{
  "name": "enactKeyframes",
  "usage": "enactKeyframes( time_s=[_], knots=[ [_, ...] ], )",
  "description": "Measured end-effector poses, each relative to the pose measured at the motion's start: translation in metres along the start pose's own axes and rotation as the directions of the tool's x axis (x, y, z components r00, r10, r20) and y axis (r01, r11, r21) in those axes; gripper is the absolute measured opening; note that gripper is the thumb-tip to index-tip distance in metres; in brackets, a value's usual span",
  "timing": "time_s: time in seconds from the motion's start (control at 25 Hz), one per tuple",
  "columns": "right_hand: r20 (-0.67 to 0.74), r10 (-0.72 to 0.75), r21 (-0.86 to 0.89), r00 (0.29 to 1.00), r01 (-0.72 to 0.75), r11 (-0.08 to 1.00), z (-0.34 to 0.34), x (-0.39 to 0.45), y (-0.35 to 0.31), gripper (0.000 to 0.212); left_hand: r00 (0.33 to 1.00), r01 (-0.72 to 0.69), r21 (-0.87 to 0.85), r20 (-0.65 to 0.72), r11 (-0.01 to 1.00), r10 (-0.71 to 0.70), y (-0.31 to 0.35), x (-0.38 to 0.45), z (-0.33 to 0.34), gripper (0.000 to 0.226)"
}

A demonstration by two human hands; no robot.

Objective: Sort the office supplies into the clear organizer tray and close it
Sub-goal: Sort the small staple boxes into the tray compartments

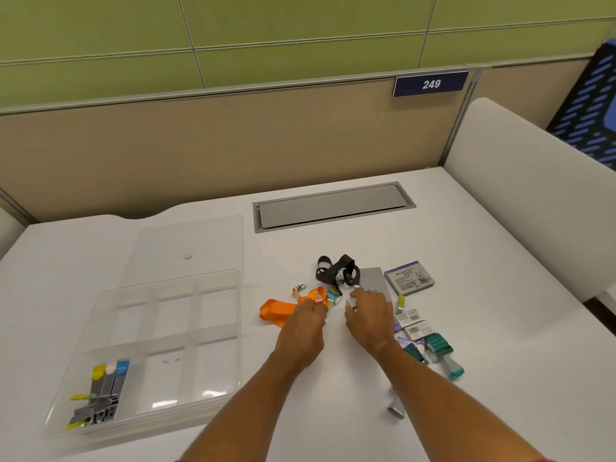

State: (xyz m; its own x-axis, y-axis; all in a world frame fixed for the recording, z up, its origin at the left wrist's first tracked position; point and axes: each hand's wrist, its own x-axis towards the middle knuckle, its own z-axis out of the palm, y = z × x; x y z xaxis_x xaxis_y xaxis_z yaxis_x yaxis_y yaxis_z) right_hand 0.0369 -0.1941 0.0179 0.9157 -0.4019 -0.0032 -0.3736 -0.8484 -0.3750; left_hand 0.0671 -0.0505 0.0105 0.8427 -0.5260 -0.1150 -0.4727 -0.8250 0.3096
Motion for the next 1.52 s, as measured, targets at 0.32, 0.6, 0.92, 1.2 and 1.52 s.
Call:
enactKeyframes(
  time_s=[0.32,0.6,0.92,1.2,1.52],
  knots=[
    [-0.053,0.153,0.38,0.987,-0.122,0.917,-0.024,-0.002,0.011,0.019,0.999,-0.007,-0.034,-0.051,0.999,0.006,0.008,0.024,-0.009,0.025],
    [-0.013,0.172,0.394,0.985,-0.153,0.906,-0.027,0.0,0.026,0.024,0.998,-0.063,0.345,0.016,0.937,0.061,0.007,0.04,-0.005,0.049],
    [0.288,0.042,0.101,0.957,-0.074,0.992,-0.018,-0.002,0.035,0.04,0.991,-0.089,0.268,-0.069,0.959,0.111,0.001,0.045,-0.012,0.051],
    [0.221,-0.062,0.007,0.973,0.062,0.998,-0.011,0.003,0.035,0.035,0.987,0.043,-0.358,-0.13,0.933,-0.095,0.002,0.036,-0.025,0.042],
    [0.11,0.143,0.42,0.984,-0.177,0.89,-0.02,0.018,0.024,0.013,0.958,0.233,-0.521,-0.024,0.822,-0.286,0.011,0.039,-0.024,0.02]
  ],
)
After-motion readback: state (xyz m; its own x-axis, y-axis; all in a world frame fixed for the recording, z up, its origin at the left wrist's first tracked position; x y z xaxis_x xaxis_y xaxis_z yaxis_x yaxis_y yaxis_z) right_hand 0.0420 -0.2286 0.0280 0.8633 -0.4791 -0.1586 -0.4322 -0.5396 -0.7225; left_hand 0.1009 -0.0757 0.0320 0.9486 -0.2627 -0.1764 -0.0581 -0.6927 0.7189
